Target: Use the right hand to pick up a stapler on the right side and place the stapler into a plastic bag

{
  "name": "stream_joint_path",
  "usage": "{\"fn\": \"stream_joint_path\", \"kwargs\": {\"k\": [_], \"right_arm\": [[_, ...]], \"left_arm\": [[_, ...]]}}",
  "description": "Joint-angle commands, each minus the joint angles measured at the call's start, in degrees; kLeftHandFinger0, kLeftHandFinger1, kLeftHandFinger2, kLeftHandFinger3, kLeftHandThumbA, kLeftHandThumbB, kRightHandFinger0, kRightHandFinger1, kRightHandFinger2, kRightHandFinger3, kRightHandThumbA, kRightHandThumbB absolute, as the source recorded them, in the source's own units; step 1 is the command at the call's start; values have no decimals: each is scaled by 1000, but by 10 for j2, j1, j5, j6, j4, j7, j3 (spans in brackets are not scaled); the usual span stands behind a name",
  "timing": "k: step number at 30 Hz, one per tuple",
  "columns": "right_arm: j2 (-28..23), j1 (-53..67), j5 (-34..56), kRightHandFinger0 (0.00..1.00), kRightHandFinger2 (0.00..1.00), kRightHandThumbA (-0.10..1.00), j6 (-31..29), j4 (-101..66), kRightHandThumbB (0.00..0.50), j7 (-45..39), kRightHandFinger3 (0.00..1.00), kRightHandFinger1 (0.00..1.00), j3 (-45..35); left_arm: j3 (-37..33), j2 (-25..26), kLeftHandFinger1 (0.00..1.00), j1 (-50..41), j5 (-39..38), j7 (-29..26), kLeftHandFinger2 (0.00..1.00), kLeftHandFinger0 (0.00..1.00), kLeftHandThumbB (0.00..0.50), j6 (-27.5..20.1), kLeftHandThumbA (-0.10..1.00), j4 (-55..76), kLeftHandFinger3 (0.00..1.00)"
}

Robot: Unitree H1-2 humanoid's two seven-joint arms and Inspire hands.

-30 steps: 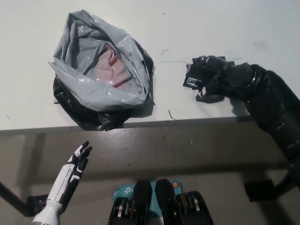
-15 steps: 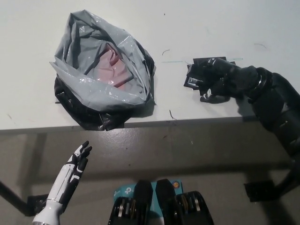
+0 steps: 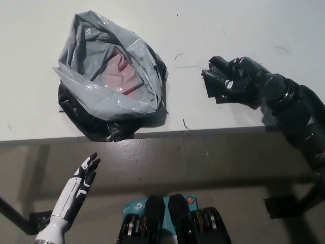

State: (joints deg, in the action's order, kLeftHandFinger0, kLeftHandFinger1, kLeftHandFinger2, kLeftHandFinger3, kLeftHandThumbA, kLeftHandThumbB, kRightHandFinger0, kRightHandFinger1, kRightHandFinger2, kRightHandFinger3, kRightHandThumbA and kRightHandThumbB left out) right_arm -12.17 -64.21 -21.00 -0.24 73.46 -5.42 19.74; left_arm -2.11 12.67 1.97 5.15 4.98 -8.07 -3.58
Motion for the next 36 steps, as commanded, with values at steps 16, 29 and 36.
{"fn": "stream_joint_path", "kwargs": {"k": [16,29,36], "right_arm": [[24,-76,57,173,880,-100,10,-64,145,22,891,625,-95],[95,-165,37,97,888,-100,63,-131,165,-7,860,574,-79],[139,-204,29,73,859,-100,47,-107,181,-4,742,553,-57]], "left_arm": [[5,6,1000,3,-13,8,1000,1000,312,-18,1000,8,1000],[4,5,1000,-2,-14,9,1000,1000,304,-17,1000,14,1000],[4,7,1000,-1,-13,9,1000,1000,306,-16,1000,17,1000]]}}
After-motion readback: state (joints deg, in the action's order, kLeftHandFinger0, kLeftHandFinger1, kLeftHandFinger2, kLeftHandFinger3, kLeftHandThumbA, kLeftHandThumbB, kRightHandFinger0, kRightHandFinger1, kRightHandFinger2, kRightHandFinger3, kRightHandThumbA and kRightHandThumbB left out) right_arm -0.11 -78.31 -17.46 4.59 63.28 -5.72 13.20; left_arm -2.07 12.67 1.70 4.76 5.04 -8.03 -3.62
